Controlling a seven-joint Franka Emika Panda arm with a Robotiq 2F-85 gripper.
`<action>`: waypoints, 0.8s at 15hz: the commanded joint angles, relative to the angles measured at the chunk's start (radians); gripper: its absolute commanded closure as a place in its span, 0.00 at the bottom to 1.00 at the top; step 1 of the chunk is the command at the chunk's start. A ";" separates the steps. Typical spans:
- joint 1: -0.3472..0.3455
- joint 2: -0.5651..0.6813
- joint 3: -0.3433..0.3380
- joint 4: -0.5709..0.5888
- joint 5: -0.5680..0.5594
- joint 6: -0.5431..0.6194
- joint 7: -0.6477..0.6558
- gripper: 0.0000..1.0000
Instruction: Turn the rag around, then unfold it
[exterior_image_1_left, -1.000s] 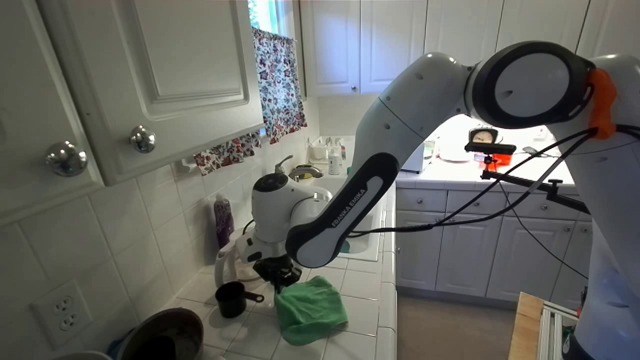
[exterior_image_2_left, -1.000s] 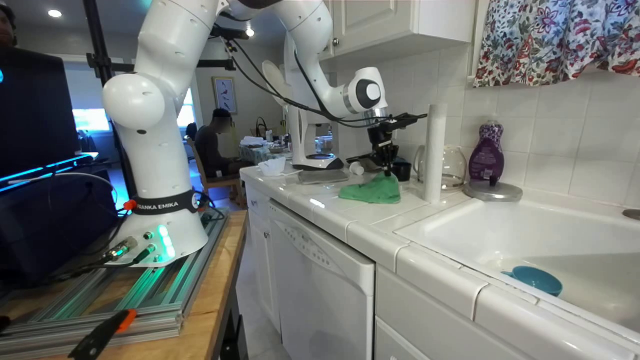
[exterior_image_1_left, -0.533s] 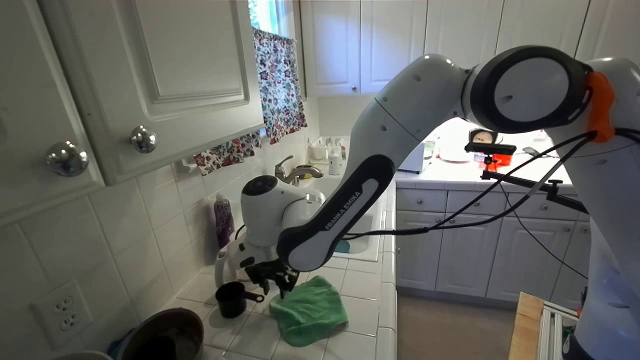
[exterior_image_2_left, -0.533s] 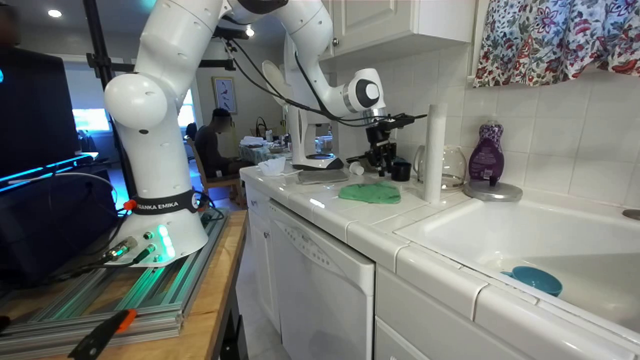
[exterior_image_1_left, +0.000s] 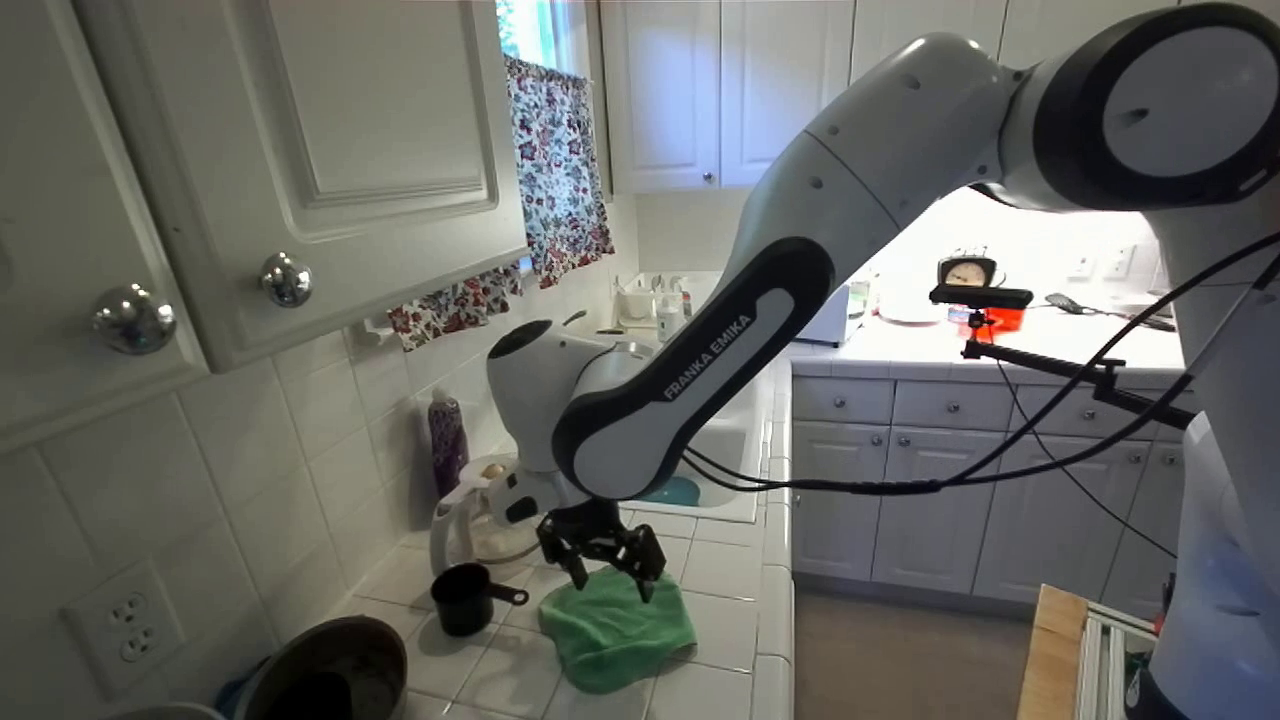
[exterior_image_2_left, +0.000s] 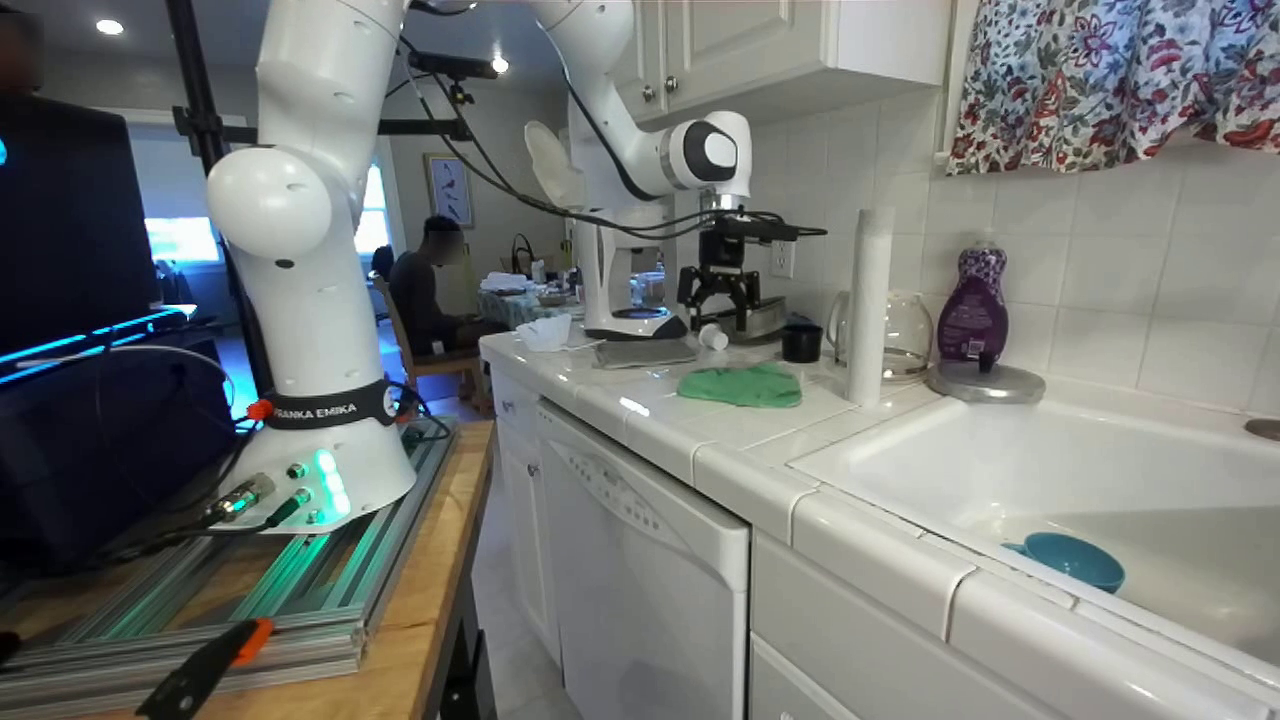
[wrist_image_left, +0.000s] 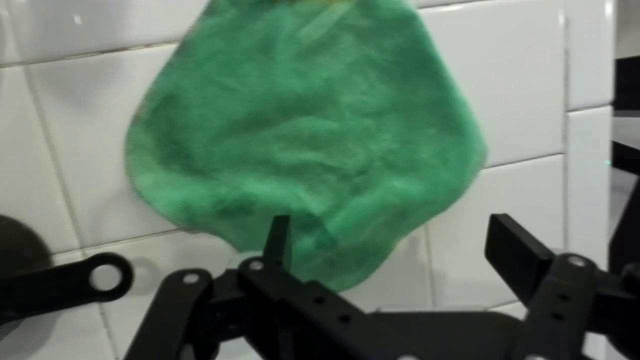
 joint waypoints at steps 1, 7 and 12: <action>-0.033 -0.116 0.017 -0.119 0.108 -0.091 0.059 0.00; -0.050 -0.256 0.017 -0.294 0.229 -0.066 0.042 0.00; -0.035 -0.227 0.006 -0.260 0.200 -0.092 0.050 0.00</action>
